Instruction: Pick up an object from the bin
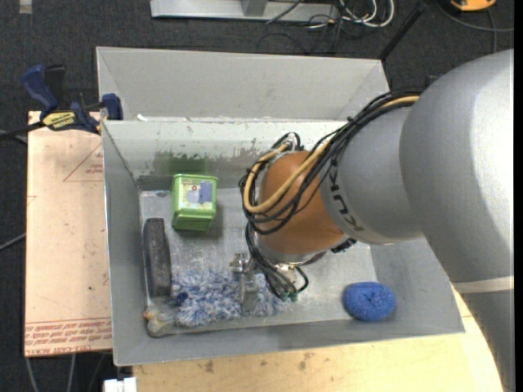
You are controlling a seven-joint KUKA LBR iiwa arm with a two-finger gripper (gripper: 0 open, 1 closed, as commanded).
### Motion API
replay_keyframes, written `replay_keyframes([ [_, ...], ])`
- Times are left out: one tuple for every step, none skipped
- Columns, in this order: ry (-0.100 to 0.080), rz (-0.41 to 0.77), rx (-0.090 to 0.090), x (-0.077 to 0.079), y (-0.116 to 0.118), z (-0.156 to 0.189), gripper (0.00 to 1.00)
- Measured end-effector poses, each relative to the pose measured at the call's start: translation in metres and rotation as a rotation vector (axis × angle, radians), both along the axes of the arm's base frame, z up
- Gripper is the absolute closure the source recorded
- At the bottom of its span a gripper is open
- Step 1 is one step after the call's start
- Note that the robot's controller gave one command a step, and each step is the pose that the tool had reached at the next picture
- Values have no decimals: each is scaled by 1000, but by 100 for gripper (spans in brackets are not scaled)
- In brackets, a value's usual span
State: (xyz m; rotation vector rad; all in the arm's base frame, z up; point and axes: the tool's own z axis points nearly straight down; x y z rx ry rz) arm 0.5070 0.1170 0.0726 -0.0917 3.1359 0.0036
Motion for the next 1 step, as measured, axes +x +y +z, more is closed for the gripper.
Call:
replay_keyframes([
  [0,0,0,0,0,0,100],
])
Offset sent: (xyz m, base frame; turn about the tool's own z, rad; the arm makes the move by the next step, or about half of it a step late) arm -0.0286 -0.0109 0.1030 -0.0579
